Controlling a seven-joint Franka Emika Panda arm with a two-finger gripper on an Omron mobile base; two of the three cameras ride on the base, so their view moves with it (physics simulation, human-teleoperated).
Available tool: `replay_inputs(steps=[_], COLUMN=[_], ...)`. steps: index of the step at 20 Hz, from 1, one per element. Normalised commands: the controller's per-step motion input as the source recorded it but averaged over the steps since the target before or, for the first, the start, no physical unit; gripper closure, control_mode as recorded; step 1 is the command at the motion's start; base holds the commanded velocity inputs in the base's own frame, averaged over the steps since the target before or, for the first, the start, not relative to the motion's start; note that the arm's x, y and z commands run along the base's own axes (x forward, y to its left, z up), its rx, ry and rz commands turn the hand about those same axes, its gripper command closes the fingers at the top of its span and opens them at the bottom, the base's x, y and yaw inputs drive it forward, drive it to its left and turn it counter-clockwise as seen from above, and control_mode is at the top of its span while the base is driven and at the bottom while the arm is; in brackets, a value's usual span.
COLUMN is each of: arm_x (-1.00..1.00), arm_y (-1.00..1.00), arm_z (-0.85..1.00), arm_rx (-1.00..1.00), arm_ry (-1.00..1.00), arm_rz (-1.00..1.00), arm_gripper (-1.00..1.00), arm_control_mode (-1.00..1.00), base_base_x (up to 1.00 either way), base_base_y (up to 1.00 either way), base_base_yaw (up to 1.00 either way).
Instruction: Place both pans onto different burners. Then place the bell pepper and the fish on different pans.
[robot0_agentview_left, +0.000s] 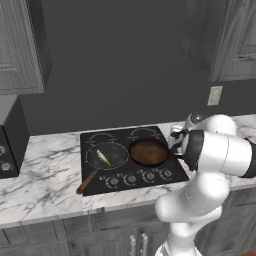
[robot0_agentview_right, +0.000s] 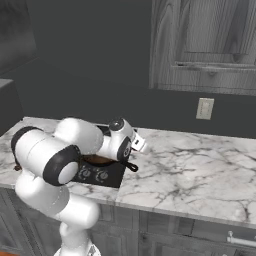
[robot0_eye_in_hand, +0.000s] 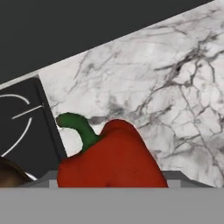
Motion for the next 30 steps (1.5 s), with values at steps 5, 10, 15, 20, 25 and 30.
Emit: replay_inputs(steps=[5, 10, 15, 20, 25, 30], arm_x=[-0.24, -0.04, -0.27, -0.45, -0.32, -0.11], arm_y=[0.18, 0.27, 0.46, 0.51, 0.37, 0.24], arm_z=[0.72, 0.42, 0.03, 0.0, 0.0, 0.03], arm_rx=[0.0, 0.0, 0.03, 0.09, 0.11, 0.11], arm_ry=[-0.15, -0.08, -0.01, 0.0, 0.0, 0.0], arm_rz=[-0.02, -0.01, 0.0, 0.0, 0.0, 0.0], arm_gripper=[1.0, 1.0, 1.0, 1.0, 1.0, 1.0], arm_control_mode=[-1.0, -1.0, -1.0, -1.0, -1.0, -1.0], base_base_x=[0.0, 0.0, 0.0, 0.0, 0.0, 0.0], base_base_y=[0.0, 0.0, 0.0, 0.0, 0.0, 0.0], base_base_yaw=[0.0, 0.0, 0.0, 0.0, 0.0, 0.0])
